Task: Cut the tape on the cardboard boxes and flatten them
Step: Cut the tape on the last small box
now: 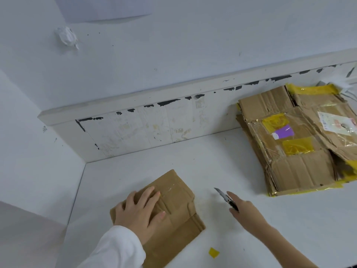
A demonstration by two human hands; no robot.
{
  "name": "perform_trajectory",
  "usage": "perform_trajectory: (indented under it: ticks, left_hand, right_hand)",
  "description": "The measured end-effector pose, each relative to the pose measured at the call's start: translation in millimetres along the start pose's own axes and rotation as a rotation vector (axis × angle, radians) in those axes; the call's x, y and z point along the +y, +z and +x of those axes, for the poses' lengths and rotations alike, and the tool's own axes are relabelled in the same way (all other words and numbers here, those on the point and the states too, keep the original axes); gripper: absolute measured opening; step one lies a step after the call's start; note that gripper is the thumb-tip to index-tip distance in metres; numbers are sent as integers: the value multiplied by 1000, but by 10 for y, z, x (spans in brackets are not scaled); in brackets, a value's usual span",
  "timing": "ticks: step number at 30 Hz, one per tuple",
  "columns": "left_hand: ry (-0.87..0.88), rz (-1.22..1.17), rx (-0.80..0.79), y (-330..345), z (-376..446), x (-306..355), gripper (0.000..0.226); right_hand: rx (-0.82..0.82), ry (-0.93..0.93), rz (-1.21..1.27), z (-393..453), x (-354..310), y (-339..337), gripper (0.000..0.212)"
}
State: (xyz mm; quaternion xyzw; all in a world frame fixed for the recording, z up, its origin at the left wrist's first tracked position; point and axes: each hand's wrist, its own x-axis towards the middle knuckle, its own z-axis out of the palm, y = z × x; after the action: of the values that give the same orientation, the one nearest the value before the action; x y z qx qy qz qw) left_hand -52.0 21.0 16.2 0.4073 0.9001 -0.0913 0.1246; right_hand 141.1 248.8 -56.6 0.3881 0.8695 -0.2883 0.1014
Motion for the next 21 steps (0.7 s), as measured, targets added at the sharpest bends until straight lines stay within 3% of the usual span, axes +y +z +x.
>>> perform_trajectory:
  ticks: [2,4,8,11,21]
  left_hand:
    - [2,47,14,8,-52,64,77]
    - [-28,53,4,5,-96,167,58]
    - [-78,-42,10,35,-120,300,57]
    - [-100,-142,13,52,-96,410,58]
    - [-146,-323,21,-7,-42,501,69]
  right_hand:
    - [112,92,-14,41,-19,147,32]
    - [183,136,-64,67,-71,215,21]
    - [210,130,-213,103,-168,303,27]
    - [352,59,-293,132,-212,342,27]
    - [247,85,-307,136,-282,401,40]
